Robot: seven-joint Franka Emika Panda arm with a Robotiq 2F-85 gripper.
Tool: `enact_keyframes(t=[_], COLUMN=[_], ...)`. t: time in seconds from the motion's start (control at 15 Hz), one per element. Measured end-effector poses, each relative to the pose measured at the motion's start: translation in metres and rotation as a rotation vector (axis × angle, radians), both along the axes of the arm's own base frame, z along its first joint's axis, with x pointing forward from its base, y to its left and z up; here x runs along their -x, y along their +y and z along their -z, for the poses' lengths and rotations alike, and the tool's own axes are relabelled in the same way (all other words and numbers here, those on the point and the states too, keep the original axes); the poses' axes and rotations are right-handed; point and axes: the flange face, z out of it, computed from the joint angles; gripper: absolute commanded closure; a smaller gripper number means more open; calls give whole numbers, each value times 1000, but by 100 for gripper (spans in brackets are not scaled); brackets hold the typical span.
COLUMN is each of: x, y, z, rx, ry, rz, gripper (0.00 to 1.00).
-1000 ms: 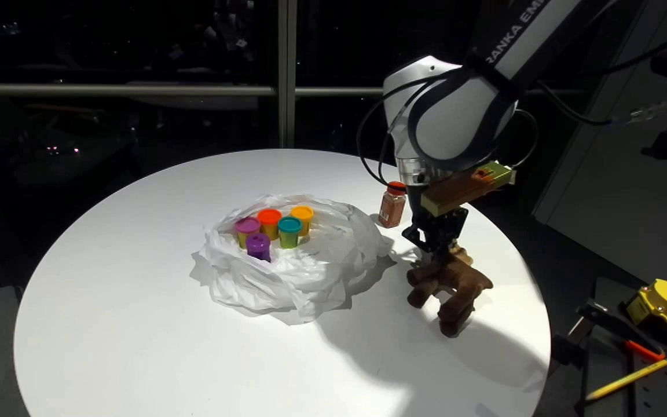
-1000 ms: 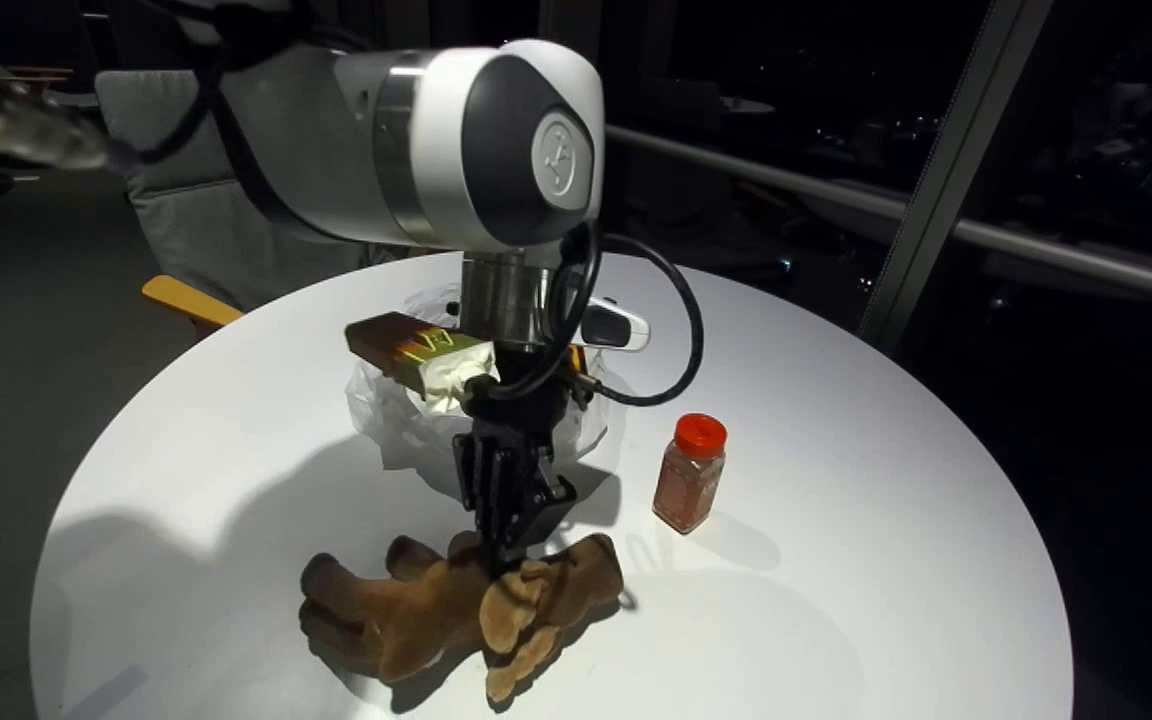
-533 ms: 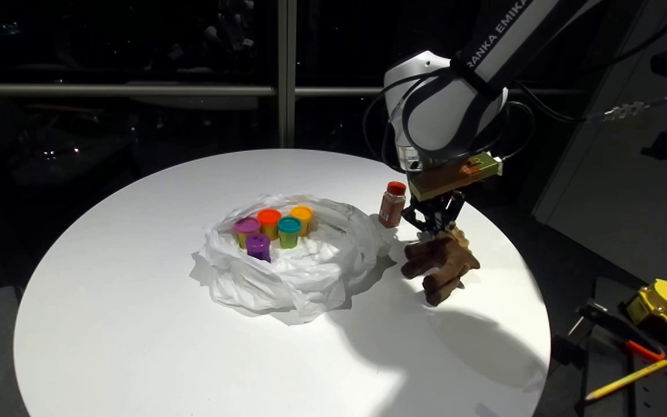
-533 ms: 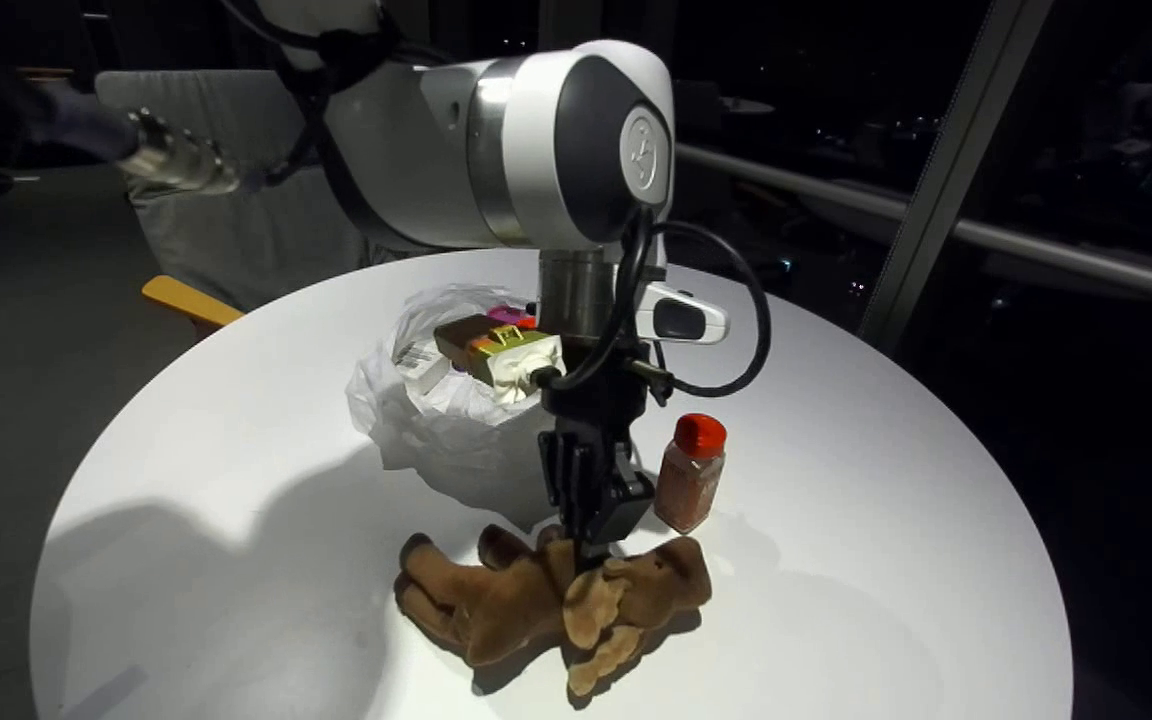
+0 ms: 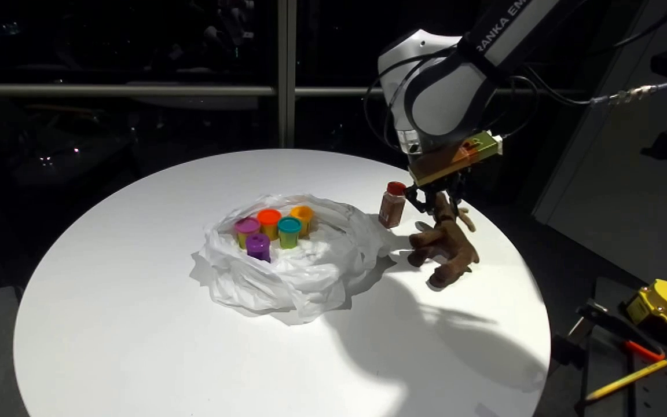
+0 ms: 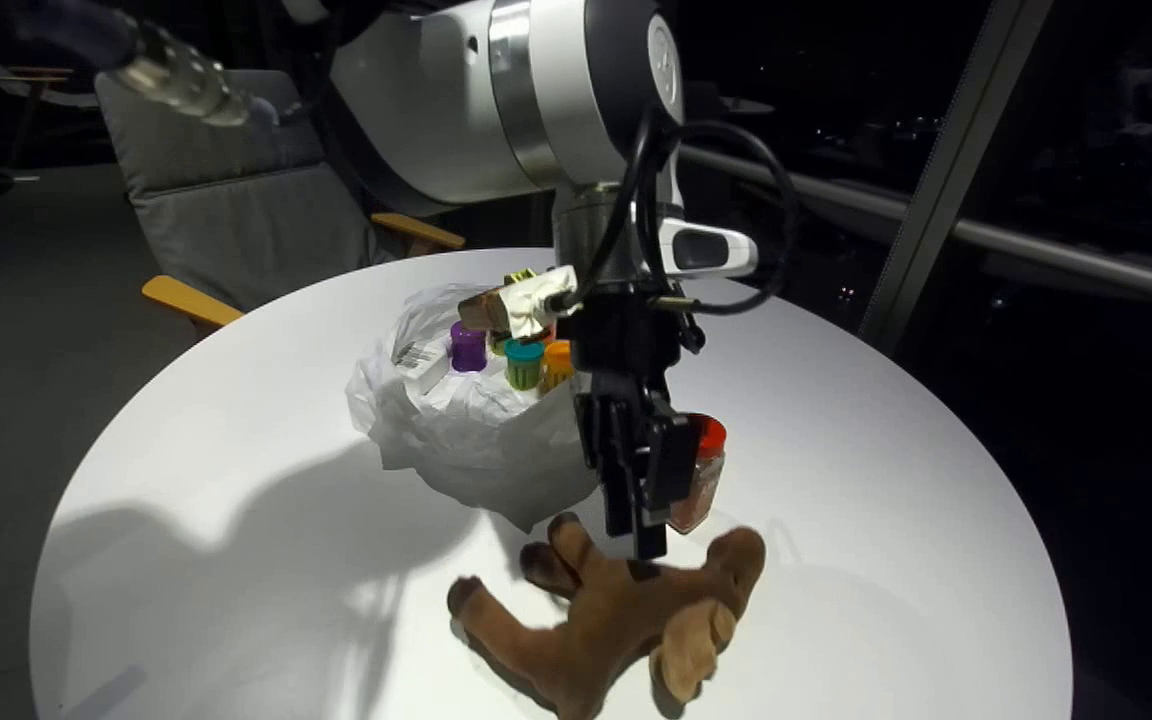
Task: Remove the contents from the bag and put them on the table.
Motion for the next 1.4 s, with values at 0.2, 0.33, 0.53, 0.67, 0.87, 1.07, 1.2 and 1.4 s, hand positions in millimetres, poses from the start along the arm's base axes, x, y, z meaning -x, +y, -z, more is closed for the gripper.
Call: enact_keyframes(t=[0.2,0.33,0.53,0.67,0.87,1.07,1.2,1.4], x=[-10,-18,-35,-49,-71,-89,-98,-110], y=[29,56,107,138,171,192,201,208], z=[-39,-68,-98,-109,-108,-86,-63,-27], rx=[73,100,79,36,-63,-166,-223,-286], ry=[-42,-84,-156,-216,-308,-350,-352,-345], rz=[-63,-130,-243,-308,-368,-418,-439,-466], gripper=[3,0,0,0,0,0,0,0])
